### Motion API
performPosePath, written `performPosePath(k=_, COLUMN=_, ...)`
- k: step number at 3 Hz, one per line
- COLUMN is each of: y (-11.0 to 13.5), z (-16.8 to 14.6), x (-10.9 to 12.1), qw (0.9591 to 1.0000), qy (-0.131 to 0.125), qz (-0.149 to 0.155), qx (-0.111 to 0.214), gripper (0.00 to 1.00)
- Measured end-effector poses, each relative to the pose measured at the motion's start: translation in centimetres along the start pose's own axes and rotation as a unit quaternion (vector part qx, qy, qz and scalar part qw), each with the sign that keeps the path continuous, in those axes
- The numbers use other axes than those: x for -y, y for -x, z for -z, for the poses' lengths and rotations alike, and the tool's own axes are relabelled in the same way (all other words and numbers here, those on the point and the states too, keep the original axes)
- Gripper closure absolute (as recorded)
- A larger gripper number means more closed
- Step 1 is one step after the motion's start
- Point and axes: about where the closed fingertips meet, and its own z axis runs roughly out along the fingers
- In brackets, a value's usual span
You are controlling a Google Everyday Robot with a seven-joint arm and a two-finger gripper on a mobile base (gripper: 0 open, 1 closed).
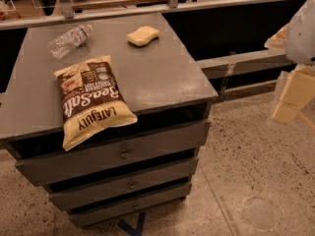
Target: Move brown chip bag near sponge
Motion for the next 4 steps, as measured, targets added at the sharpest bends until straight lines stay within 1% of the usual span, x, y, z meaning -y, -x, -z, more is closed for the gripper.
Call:
performPosePath(k=1, y=0.0, z=0.0, x=0.0, qw=1.0000, qy=0.000, qz=0.000, qx=0.000, gripper=0.00)
performPosePath(k=2, y=0.4, z=0.2, x=-0.1, qw=0.9996, qy=0.003, qz=-0.010, qx=0.025, gripper=0.00)
performPosePath(k=3, y=1.6, z=-0.4, x=-1.1, qw=0.9948, qy=0.010, qz=-0.059, qx=0.083, gripper=0.00)
performPosePath(k=4, y=5.6, z=-1.6, x=-2.5, qw=0.9782, qy=0.031, qz=-0.120, qx=0.166, gripper=0.00)
